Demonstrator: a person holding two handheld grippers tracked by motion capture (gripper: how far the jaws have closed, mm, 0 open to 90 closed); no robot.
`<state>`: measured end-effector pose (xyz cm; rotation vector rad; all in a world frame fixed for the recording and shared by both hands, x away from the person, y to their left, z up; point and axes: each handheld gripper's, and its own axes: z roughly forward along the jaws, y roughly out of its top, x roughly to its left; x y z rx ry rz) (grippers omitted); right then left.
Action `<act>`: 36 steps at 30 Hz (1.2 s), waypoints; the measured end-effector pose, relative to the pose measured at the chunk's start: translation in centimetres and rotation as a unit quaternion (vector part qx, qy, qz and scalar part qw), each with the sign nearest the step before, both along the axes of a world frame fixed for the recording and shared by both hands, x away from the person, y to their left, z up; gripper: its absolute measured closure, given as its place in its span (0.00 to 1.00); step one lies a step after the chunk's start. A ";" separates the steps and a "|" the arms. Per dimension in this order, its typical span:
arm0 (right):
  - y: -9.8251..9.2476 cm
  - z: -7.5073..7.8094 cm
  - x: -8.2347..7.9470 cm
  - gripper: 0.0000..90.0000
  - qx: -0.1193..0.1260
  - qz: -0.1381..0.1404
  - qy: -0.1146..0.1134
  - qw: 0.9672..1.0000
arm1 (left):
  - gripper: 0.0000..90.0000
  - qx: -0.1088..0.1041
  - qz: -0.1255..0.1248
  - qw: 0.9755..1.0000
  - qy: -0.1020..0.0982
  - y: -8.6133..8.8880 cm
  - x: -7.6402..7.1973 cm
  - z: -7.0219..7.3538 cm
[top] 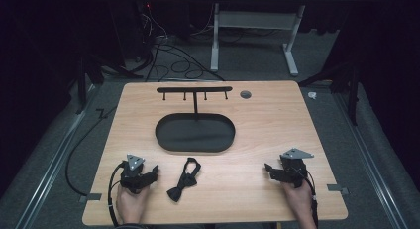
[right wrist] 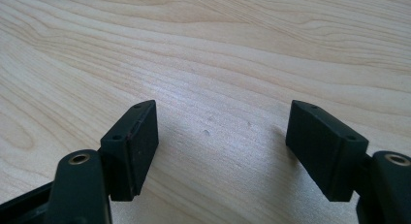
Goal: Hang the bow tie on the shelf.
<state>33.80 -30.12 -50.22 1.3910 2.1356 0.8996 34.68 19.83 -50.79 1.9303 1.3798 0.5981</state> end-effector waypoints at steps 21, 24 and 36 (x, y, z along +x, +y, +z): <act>0.0 0.0 0.0 0.32 -0.001 0.000 0.000 1.000 | 0.39 0.000 0.001 1.000 0.000 0.0 -0.3 0.0; 0.0 0.0 0.0 0.32 0.000 0.000 0.000 1.000 | 0.39 0.000 0.001 1.000 0.000 0.0 -0.3 0.0; 0.0 0.0 0.0 0.32 0.001 0.000 0.000 1.000 | 0.41 0.000 0.021 1.000 -0.001 -0.3 -0.2 0.0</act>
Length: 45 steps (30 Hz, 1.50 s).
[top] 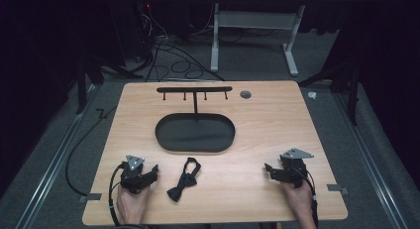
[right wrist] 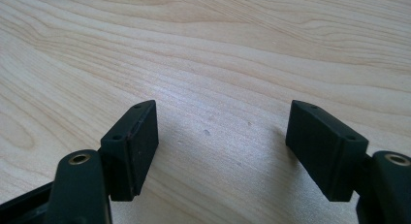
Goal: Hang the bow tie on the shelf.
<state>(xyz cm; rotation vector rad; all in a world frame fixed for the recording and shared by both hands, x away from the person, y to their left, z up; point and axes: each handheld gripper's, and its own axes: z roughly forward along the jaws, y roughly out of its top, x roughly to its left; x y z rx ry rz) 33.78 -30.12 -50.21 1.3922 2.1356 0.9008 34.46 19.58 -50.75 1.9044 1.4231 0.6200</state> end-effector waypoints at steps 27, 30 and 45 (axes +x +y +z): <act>0.0 0.0 0.0 0.32 0.000 0.000 0.000 1.000 | 0.47 -0.061 -0.079 0.995 -0.014 -1.1 -2.0 4.2; 0.0 0.0 0.0 0.32 0.000 0.000 0.000 1.000 | 0.52 -0.074 -0.086 0.993 -0.014 -1.6 -2.1 4.4; 0.0 0.0 0.0 0.32 0.001 0.000 0.000 1.000 | 0.53 -0.072 -0.115 0.991 0.010 -5.0 -1.3 4.5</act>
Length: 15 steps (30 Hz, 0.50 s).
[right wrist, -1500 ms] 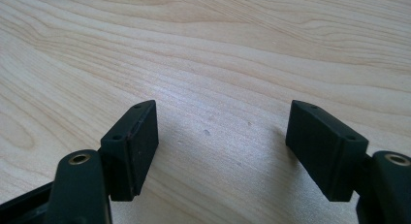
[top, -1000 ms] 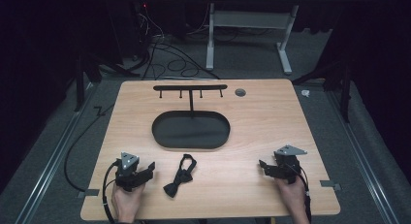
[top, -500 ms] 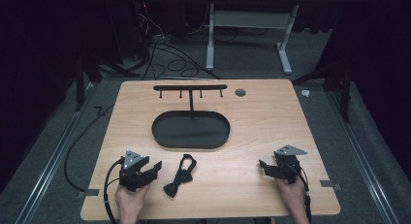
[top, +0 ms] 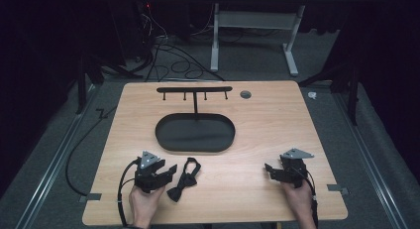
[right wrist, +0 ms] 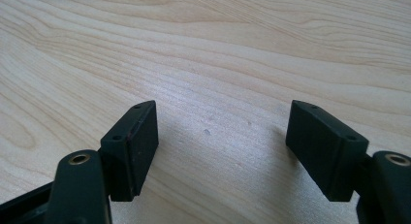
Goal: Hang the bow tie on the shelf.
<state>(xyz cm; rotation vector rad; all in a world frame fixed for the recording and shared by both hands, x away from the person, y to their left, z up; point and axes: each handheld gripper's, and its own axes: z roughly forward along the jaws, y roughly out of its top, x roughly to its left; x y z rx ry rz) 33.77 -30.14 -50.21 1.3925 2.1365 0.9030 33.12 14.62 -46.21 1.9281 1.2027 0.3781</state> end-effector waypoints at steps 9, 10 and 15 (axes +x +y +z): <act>0.0 0.0 0.0 0.32 -0.001 0.000 0.000 1.000 | 0.53 0.001 -0.007 1.000 0.007 -1.5 0.9 -0.6; 0.0 0.0 0.0 0.32 -0.001 0.000 0.000 1.000 | 0.53 0.001 -0.007 1.000 0.007 -1.5 0.9 -0.6; 0.0 0.0 0.0 0.32 -0.001 0.000 0.000 1.000 | 0.55 0.010 -0.016 1.000 0.013 -2.1 1.2 -1.1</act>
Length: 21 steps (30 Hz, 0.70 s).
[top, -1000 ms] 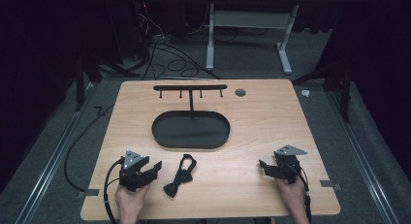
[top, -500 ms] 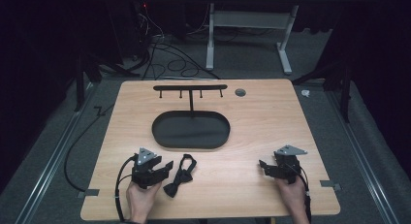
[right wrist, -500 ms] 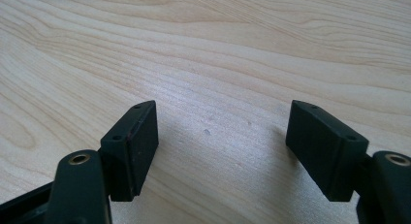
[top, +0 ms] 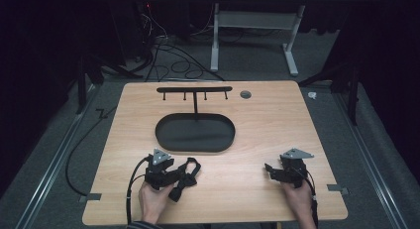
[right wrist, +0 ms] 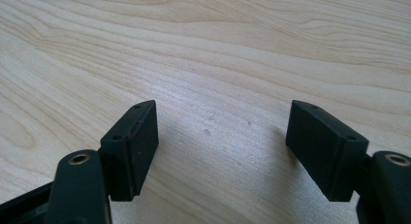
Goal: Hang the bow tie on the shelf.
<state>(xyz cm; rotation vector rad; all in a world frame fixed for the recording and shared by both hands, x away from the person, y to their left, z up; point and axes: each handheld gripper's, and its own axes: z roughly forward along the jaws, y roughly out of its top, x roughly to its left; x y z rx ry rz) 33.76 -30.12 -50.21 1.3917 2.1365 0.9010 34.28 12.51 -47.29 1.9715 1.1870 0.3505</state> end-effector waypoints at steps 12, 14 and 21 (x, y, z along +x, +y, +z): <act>0.0 0.0 0.0 0.32 0.000 0.000 0.000 1.000 | 0.72 0.009 -0.015 1.000 0.015 -1.1 0.6 -1.4; 0.0 0.0 0.0 0.32 0.000 0.000 0.000 1.000 | 0.76 0.020 -0.018 0.999 0.018 -1.5 0.6 -1.8; 0.0 0.0 0.0 0.32 0.000 0.000 0.000 1.000 | 0.85 0.049 -0.022 0.998 0.022 -1.9 0.7 -2.2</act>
